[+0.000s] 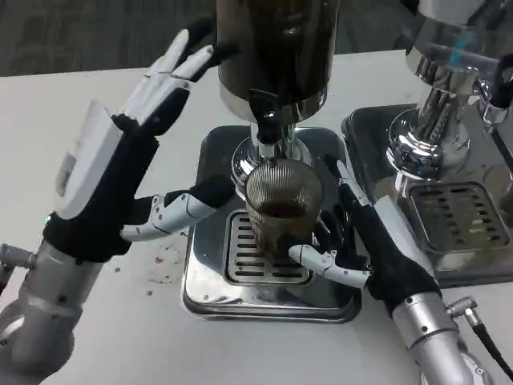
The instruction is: Grasp the cup under the faucet to collect the drink, then remove the cup.
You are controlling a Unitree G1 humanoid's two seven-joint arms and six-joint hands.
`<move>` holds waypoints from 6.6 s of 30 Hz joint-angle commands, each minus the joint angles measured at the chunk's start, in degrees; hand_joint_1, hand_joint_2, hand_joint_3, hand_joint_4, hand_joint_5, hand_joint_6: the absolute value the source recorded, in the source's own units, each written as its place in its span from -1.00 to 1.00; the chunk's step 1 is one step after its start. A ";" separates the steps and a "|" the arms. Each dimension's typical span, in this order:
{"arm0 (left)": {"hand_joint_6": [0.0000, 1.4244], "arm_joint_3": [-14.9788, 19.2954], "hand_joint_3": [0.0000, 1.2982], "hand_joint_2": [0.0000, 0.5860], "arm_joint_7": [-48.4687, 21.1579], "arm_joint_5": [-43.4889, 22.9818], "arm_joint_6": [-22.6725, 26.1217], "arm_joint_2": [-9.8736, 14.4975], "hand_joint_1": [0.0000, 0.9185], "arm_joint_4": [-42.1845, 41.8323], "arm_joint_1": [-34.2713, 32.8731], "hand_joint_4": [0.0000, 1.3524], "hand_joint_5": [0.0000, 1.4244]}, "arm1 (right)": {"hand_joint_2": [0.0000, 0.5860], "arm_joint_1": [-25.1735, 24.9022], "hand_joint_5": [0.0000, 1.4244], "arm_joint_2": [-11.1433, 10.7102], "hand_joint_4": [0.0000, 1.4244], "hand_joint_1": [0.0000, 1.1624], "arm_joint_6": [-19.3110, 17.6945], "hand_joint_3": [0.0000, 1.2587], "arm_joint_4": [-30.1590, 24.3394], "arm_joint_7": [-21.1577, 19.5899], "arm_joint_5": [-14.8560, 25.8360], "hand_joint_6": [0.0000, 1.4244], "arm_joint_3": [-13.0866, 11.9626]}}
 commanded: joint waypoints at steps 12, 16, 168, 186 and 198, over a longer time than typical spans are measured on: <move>-0.90 8.95 -0.82 -0.40 3.46 1.86 7.51 -2.64 -1.00 1.74 10.86 -1.00 -0.82 | -0.36 0.50 -1.00 0.99 -1.00 0.02 -1.12 -1.00 -0.83 -0.41 0.57 -0.98 -0.39; -0.94 7.97 -0.84 -0.39 4.03 3.01 9.90 -2.48 -1.00 4.63 11.85 -1.00 -0.84 | -0.36 -0.22 -1.00 1.69 -1.00 0.02 -1.11 -1.00 0.13 -0.03 1.42 -0.97 -0.63; -0.99 4.05 -0.88 -0.37 -2.28 2.13 12.97 3.08 -1.00 -1.40 23.05 -1.00 -0.90 | -0.66 13.76 0.21 6.02 0.22 0.85 -7.27 0.11 -20.22 2.27 6.60 0.44 -4.56; -1.00 6.59 -0.89 -0.37 3.23 14.38 16.48 3.39 -1.00 -15.77 33.20 -1.00 -0.93 | -0.68 18.58 0.22 3.95 0.22 0.85 -5.00 0.11 -30.71 10.81 9.07 0.45 -3.49; -1.00 5.97 -0.91 -0.38 4.01 17.74 22.42 1.81 -1.00 -22.99 37.51 -1.00 -0.97 | -0.69 20.10 0.22 2.84 0.22 0.85 -4.72 0.12 -33.20 12.43 10.20 0.45 -3.97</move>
